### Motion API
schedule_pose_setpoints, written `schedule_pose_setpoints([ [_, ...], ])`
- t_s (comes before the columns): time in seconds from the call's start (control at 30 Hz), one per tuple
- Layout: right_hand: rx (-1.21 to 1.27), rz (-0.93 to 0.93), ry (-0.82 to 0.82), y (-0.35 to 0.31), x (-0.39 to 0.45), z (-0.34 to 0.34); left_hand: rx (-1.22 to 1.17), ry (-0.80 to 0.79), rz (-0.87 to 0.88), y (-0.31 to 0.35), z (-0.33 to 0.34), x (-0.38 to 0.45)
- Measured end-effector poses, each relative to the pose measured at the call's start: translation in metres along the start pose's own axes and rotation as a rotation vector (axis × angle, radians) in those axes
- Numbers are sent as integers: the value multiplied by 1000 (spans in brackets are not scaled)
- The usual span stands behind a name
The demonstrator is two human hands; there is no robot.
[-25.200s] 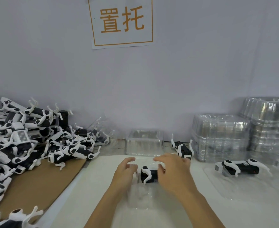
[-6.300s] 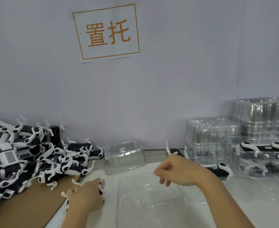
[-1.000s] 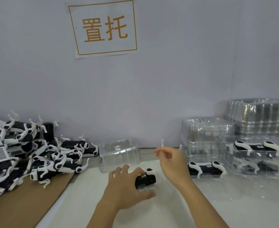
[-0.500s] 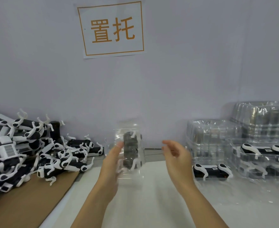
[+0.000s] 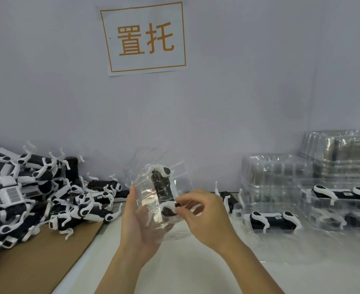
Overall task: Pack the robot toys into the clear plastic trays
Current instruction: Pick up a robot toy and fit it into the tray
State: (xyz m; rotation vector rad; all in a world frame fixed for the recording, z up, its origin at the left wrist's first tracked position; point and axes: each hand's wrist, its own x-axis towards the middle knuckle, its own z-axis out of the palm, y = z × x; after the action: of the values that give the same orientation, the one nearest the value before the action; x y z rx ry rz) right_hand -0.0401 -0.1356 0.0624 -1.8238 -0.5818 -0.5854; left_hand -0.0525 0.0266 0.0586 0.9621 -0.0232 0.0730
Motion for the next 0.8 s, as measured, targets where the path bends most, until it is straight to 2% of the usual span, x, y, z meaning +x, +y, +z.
schedule_pose_setpoints([
  [0.07,-20,-14,6,-1,1,-5,20,-9,1,0,1,-1],
  [0.23,38,-60,170,-13,7,-9,88,-59,-54,-1,8,-4],
  [0.37,-30,-115,250,-16,10,-9,77,-84,-72,-2,11,-7],
  [0.53,-45,-110,346,-14,11,-10,176,-134,-46,-5,8,-4],
  [0.6,-25,-95,326,-14,12,-12,275,-169,-24,-5,6,-3],
  [0.7,16,24,220,-12,14,-19,395,-146,82,-3,10,-1],
  [0.77,122,209,225,-10,15,-23,555,-163,213,-2,14,0],
  [0.8,266,341,247,-11,16,-26,633,-150,283,-2,15,1],
])
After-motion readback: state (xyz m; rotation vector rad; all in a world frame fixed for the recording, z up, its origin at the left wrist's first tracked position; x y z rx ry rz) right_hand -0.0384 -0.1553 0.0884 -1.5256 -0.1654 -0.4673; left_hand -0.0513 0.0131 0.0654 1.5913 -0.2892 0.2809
